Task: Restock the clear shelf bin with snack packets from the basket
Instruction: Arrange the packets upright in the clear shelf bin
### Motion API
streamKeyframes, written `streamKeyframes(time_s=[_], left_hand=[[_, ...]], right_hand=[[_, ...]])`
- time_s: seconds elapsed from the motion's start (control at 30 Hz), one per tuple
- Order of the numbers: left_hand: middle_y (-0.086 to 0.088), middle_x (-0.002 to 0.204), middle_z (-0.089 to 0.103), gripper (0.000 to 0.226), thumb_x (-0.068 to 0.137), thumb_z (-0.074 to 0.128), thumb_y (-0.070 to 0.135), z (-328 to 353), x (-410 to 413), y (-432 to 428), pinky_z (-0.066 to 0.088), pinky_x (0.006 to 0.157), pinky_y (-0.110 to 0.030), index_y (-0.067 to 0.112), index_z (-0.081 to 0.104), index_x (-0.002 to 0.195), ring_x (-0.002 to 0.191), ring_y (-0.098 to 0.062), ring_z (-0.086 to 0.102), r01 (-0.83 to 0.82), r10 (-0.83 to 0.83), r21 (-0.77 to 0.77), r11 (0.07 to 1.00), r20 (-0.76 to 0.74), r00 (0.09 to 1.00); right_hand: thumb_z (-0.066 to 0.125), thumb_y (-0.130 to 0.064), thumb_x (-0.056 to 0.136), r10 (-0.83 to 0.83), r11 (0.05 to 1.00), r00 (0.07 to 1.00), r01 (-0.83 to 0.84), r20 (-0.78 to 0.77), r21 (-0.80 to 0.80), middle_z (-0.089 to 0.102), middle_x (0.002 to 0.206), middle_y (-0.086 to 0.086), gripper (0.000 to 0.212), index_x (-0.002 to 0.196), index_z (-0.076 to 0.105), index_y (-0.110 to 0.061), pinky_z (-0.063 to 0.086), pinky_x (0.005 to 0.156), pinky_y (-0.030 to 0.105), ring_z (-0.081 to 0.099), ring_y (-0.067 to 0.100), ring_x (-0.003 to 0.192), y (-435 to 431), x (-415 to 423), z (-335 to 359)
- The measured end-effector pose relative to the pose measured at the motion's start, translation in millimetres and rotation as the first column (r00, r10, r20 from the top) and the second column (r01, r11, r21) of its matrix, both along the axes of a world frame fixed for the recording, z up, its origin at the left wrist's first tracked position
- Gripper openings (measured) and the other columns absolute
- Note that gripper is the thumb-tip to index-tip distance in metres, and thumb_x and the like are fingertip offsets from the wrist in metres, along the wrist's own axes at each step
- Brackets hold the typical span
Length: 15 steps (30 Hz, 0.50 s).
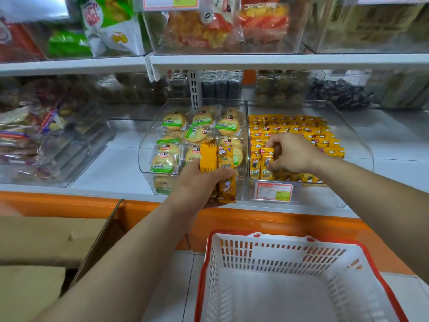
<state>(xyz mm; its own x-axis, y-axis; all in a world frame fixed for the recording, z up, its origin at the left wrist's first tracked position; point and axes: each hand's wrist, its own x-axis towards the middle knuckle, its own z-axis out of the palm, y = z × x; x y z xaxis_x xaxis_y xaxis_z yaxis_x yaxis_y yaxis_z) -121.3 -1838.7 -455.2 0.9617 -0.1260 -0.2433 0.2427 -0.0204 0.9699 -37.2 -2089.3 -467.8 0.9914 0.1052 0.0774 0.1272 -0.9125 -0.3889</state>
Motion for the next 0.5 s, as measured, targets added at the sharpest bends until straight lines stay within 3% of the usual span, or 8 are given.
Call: streamKeyframes(time_s=[0.13, 0.3, 0.4, 0.5], left_hand=[[-0.012, 0.106, 0.078, 0.03, 0.089, 0.077, 0.021, 3.3, -1.7, -8.5, 0.065, 0.077, -0.045, 0.012, 0.069, 0.116, 0.092, -0.03, 0.077, 0.012, -0.013, -0.043, 0.999, -0.027, 1.0], [-0.016, 0.102, 0.077, 0.019, 0.091, 0.072, 0.011, 5.7, -2.8, -17.8, 0.063, 0.064, -0.037, 0.012, 0.068, 0.11, 0.085, -0.03, 0.077, -0.006, -0.005, -0.143, 0.99, -0.072, 0.997], [-0.018, 0.109, 0.076, 0.023, 0.093, 0.069, 0.006, 5.8, -4.7, -25.7, 0.065, 0.074, -0.043, 0.01, 0.066, 0.116, 0.094, -0.034, 0.077, 0.072, -0.082, -0.146, 0.987, -0.061, 0.995], [-0.016, 0.107, 0.078, 0.024, 0.092, 0.07, 0.008, 2.9, -10.2, -34.5, 0.063, 0.086, -0.05, 0.01, 0.067, 0.116, 0.099, -0.034, 0.076, 0.184, -0.187, -0.135, 0.974, -0.005, 0.982]], right_hand=[[0.091, -0.029, 0.067, 0.031, 0.999, 0.999, -0.032, -0.037, -0.028, 0.058, 0.078, -0.006, 0.043, 0.099, 0.063, -0.021, 0.042, 0.057, 0.027, 0.058, 0.015, 0.073, -4.7, -3.4, -7.6], [0.088, -0.043, 0.068, -0.026, 0.999, 0.999, 0.025, 0.027, 0.026, 0.059, 0.088, -0.007, 0.047, 0.102, 0.06, -0.027, 0.044, 0.061, 0.029, 0.058, 0.011, 0.078, -10.3, -19.7, 9.1], [0.08, -0.036, 0.081, -0.048, 0.96, 0.995, 0.022, 0.089, 0.28, 0.062, 0.082, -0.007, 0.023, 0.095, 0.064, -0.026, 0.041, 0.056, 0.019, 0.054, -0.001, 0.06, -15.2, -47.8, 24.3], [0.071, -0.024, 0.09, 0.008, 0.804, 1.0, -0.013, 0.011, 0.595, 0.065, 0.077, -0.008, 0.012, 0.101, 0.069, -0.027, 0.044, 0.054, 0.014, 0.061, -0.001, 0.061, -12.3, -86.2, 30.8]])
